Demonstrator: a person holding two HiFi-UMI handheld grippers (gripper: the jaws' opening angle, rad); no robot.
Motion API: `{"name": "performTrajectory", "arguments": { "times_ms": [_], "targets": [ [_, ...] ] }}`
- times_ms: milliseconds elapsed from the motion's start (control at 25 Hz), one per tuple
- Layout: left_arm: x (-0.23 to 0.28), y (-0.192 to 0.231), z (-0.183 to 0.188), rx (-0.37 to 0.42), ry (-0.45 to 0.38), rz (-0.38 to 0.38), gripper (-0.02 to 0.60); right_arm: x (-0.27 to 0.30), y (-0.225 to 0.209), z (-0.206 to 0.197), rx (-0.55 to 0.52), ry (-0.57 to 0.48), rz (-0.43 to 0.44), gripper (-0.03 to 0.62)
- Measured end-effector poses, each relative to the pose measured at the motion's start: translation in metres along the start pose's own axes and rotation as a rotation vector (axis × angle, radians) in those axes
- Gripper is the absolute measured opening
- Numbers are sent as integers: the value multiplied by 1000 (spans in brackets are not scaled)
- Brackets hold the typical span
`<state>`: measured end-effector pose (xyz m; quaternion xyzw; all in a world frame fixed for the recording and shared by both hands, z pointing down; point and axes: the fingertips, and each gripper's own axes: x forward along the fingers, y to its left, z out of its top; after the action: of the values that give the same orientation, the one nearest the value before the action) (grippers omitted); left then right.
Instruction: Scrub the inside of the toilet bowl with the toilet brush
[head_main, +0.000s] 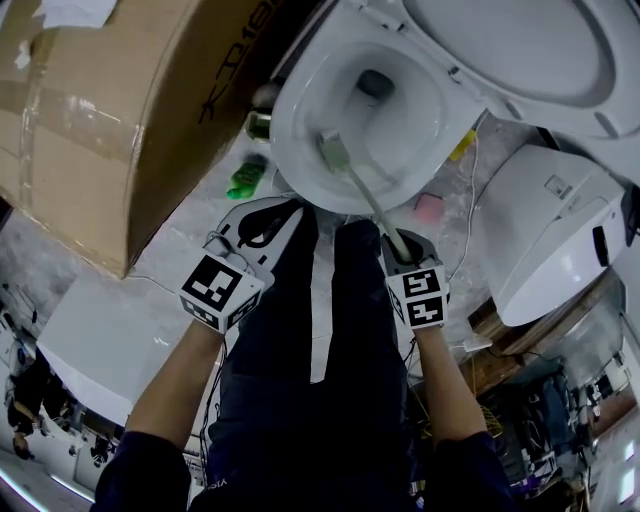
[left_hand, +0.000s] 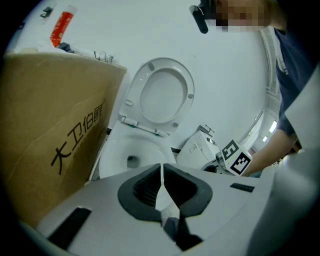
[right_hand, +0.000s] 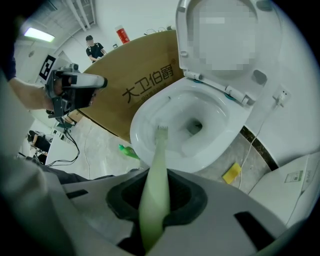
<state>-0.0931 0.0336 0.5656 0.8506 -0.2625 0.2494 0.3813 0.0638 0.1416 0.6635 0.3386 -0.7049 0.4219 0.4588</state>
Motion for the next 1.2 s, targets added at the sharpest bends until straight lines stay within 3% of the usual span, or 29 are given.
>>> {"name": "performTrajectory", "arguments": {
  "times_ms": [560, 1200],
  "targets": [
    [-14, 24, 7, -18, -18, 16, 42, 5, 5, 45, -12, -42, -6, 63],
    [-1, 32, 23, -8, 2, -6, 43, 11, -35, 93, -15, -90, -59, 64]
  ]
}}
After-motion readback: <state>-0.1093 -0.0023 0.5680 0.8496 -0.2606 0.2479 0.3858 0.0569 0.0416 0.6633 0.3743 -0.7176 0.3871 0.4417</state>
